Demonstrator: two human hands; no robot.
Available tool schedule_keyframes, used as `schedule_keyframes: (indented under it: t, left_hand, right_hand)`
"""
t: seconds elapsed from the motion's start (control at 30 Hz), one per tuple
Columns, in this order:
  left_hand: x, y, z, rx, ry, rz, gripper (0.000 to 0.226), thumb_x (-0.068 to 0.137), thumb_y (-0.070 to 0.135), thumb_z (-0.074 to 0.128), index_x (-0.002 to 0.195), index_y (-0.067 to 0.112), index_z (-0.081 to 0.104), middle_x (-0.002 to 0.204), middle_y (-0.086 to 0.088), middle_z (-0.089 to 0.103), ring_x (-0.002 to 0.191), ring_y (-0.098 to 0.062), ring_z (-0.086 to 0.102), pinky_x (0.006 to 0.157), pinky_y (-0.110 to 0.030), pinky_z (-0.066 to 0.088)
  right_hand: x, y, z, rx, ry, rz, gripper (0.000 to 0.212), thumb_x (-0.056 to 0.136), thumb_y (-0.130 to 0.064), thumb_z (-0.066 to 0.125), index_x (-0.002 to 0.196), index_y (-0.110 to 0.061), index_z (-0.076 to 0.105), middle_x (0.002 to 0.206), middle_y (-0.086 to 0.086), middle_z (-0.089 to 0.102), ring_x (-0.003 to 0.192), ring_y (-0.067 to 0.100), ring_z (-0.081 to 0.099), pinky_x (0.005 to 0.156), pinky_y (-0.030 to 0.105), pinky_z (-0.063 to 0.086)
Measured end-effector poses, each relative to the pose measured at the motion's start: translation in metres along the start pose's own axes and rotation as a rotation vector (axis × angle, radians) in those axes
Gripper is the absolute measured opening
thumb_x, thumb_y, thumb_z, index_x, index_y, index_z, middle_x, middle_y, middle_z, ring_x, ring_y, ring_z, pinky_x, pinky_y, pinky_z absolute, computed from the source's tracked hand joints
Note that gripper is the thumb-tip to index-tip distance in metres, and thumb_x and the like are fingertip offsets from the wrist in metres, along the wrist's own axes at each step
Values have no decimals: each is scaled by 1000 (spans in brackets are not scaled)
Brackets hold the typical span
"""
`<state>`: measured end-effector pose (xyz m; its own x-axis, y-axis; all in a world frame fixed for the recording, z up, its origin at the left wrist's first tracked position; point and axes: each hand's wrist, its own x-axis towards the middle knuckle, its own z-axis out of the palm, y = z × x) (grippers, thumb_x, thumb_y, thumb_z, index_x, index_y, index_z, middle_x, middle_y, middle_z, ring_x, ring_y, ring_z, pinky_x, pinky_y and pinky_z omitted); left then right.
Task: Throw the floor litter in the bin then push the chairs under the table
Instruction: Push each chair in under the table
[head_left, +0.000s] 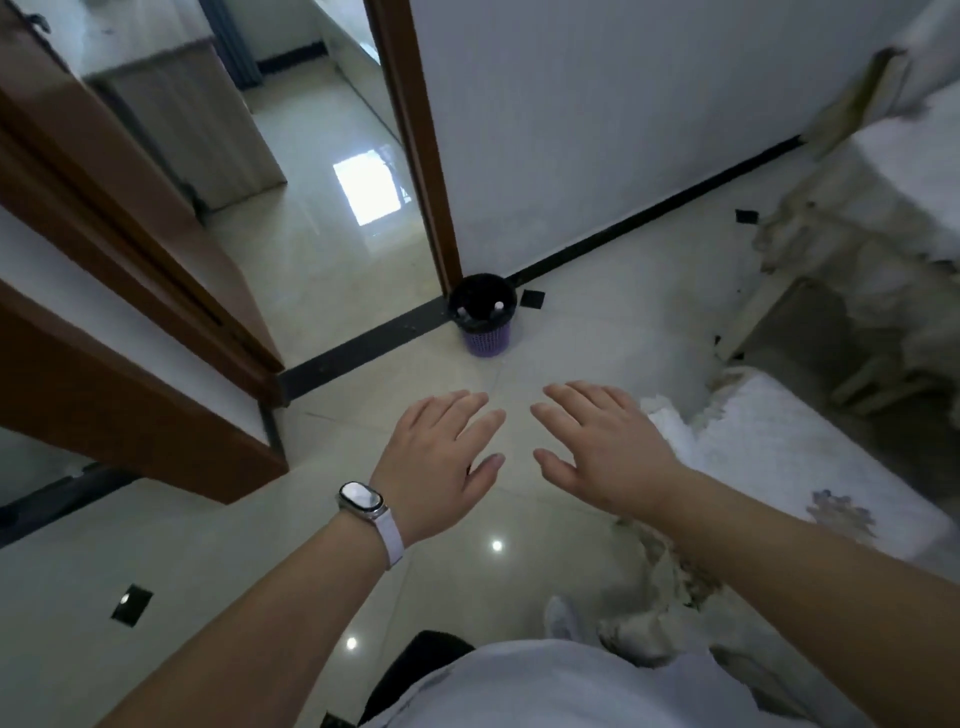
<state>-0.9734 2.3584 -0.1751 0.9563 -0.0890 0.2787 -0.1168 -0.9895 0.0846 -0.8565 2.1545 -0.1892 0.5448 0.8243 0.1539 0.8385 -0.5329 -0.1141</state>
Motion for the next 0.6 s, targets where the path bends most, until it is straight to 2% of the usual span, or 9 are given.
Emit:
schedule_keyframes:
  t: [0.13, 0.37, 0.6]
  left_hand:
    - [48, -6, 25, -98, 9, 230, 41, 92, 40, 54, 122, 15, 65, 127, -9, 62, 116, -29, 56, 95, -43, 42]
    - [107, 13, 50, -280, -27, 647, 41, 92, 39, 53, 122, 14, 64, 126, -9, 62, 115, -29, 56, 96, -43, 43]
    - [112, 62, 68, -423, -127, 878, 40, 91, 40, 52, 121, 15, 63, 126, -8, 62, 118, -29, 55, 97, -43, 43]
  right_hand:
    - [-17, 12, -3, -67, -64, 218, 52, 90, -51, 44, 124, -16, 62, 131, 9, 60, 119, 30, 55, 98, 43, 43]
    - [-81, -7, -29, -193, -49, 684, 53, 86, -49, 45, 121, -15, 64, 128, 11, 62, 115, 31, 57, 93, 43, 46]
    - [-158, -67, -24, -245, 4, 1118, 51, 90, -49, 44, 122, -14, 63, 128, 9, 61, 116, 30, 55, 93, 41, 43]
